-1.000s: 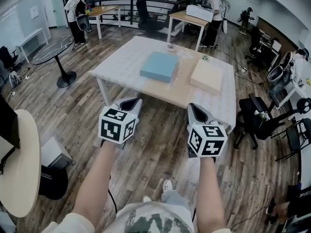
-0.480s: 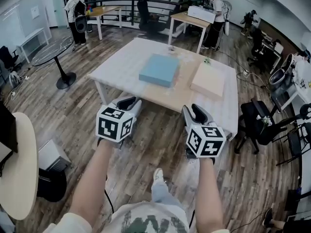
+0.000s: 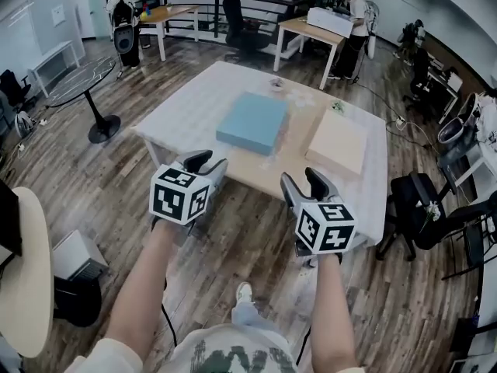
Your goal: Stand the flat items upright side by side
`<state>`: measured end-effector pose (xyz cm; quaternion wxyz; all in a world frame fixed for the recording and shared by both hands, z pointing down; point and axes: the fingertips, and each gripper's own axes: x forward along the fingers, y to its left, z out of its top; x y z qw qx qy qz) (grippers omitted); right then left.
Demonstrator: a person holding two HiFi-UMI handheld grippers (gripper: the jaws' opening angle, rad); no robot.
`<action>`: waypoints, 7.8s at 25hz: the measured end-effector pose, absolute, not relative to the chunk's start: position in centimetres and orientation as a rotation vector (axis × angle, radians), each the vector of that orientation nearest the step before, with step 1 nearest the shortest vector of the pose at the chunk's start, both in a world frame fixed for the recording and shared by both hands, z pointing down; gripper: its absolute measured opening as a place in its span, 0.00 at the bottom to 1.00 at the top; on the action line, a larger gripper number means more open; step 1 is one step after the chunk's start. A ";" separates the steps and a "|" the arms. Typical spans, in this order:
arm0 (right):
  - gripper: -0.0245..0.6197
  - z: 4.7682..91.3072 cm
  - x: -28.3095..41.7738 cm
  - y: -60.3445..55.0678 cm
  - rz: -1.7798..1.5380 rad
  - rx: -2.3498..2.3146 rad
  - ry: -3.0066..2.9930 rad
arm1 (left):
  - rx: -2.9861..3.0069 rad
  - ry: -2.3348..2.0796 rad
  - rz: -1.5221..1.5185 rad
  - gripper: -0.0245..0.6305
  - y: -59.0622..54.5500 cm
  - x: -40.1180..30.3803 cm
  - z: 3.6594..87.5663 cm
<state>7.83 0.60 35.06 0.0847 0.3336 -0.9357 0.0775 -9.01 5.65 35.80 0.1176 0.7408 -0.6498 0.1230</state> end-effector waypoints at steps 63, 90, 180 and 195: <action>0.55 52.4 -10.0 -38.8 0.682 1.046 -2.411 | 2.098 -1.378 0.484 0.46 -36.1 -29.7 52.0; 0.63 60.7 -11.4 -44.4 1.130 0.992 -2.181 | 1.950 -0.851 0.340 0.44 -42.8 -28.6 60.6; 0.64 42.8 -12.9 -30.7 0.062 0.075 -2.828 | 2.011 -1.949 0.300 0.43 -23.1 -25.1 41.1; 0.58 42.4 -10.1 -30.1 -0.021 0.527 -2.829 | 2.091 -1.839 0.274 0.43 -24.5 -23.6 41.5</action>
